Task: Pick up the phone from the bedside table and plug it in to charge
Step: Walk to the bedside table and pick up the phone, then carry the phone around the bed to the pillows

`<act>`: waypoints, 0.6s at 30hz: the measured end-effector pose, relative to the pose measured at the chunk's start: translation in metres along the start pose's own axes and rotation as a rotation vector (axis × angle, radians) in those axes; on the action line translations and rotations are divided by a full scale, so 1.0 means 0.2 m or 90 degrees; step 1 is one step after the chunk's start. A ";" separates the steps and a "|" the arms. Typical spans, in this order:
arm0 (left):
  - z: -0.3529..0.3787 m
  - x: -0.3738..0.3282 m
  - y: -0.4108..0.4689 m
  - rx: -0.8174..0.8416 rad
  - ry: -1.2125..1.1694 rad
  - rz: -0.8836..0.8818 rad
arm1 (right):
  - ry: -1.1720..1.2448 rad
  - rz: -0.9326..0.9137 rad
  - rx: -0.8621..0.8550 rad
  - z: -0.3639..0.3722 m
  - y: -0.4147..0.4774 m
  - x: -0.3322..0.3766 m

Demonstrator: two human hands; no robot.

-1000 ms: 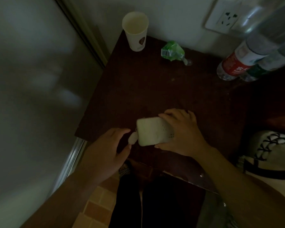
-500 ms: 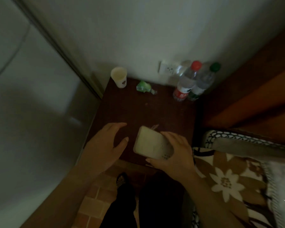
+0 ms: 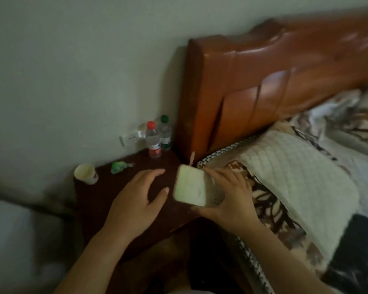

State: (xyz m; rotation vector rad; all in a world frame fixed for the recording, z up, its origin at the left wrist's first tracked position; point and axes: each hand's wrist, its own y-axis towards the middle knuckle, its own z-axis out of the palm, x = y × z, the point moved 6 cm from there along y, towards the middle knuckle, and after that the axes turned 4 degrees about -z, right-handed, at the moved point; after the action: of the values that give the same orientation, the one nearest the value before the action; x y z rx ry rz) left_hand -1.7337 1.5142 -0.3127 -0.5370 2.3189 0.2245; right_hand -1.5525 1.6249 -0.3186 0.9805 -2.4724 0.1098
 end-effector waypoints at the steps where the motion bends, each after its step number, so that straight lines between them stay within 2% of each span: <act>1: 0.01 -0.03 0.00 0.022 0.002 0.031 | -0.005 0.027 -0.024 -0.03 -0.07 0.00; 11: 0.34 -0.49 -0.17 0.255 -0.025 0.276 | 0.012 0.300 -0.215 -0.31 -0.94 -0.08; 18: 0.73 -0.98 -0.55 0.395 -0.038 0.467 | -0.024 0.501 -0.329 -0.44 -1.65 -0.13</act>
State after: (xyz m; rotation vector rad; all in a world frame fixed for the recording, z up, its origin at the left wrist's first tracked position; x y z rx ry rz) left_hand -1.4676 1.5224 -0.2799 0.6242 2.2673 -0.1439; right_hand -1.2811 1.4189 -0.2846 -0.2200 -2.5716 -0.2839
